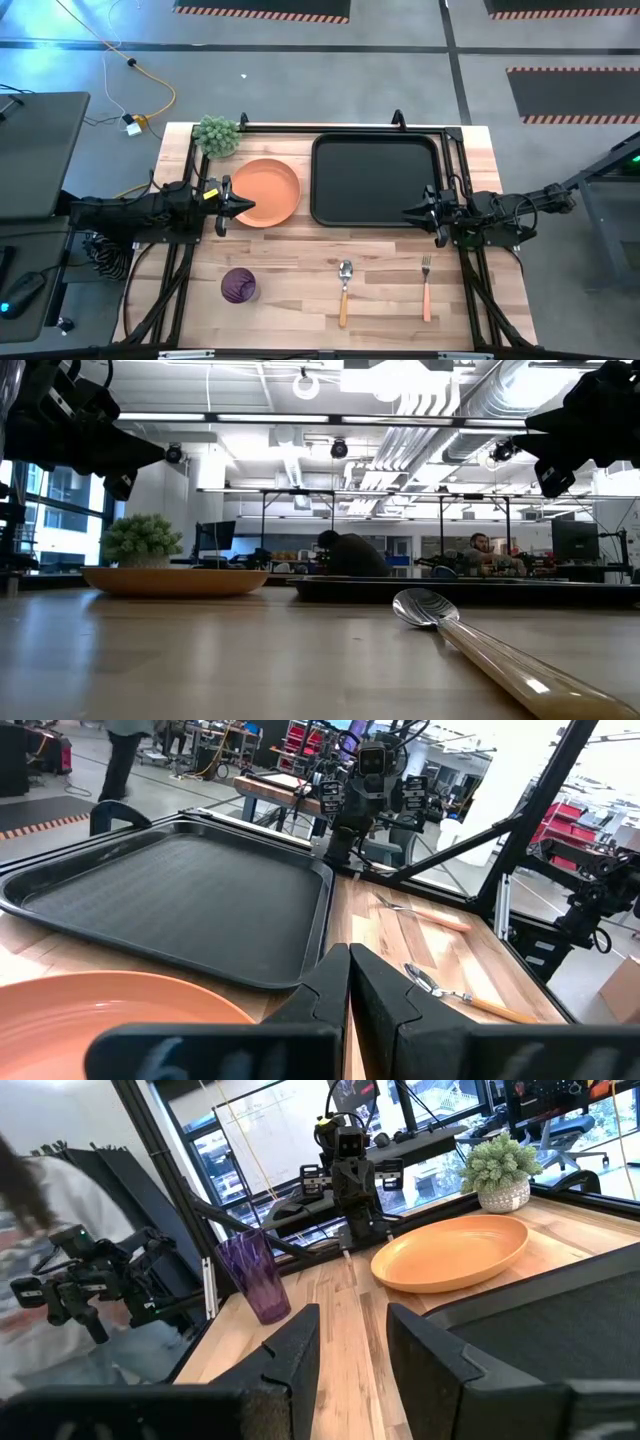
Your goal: Pick and place plate/cup/fork/spoon on tray
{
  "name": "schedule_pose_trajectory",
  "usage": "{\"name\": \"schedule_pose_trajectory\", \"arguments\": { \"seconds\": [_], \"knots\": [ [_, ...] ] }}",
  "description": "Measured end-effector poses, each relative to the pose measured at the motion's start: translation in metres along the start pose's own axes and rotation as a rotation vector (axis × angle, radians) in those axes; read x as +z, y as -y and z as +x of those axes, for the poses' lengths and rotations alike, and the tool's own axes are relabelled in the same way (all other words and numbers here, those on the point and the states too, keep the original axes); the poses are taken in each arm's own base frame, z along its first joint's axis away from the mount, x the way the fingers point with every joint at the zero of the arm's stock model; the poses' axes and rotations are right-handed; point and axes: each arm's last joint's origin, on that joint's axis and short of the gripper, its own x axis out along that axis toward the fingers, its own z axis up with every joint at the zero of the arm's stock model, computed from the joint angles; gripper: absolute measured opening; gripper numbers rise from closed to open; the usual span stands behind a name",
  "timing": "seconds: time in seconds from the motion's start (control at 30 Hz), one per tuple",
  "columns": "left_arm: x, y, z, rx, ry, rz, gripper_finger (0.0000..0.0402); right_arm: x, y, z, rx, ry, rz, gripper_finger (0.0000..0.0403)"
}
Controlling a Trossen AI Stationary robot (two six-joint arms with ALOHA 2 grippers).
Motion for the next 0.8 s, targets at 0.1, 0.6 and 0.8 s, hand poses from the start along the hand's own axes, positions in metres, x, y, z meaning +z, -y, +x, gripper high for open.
{"name": "schedule_pose_trajectory", "arguments": {
  "seconds": [0.1,0.6,0.8],
  "knots": [
    [0.0,0.0,0.0,0.001,0.0,0.0,0.0003,-0.0001,0.0,0.0,0.0,0.0,0.0,0.011],
    [0.0,0.0,0.0,0.0,0.0,0.0,0.0003,0.0,0.0,0.0,0.0,0.0,0.0,0.011],
    [0.0003,-0.0005,0.0,0.019,0.007,0.0,0.0003,0.0,0.0,0.0,0.0,0.0,0.0,0.011]
  ]
}}
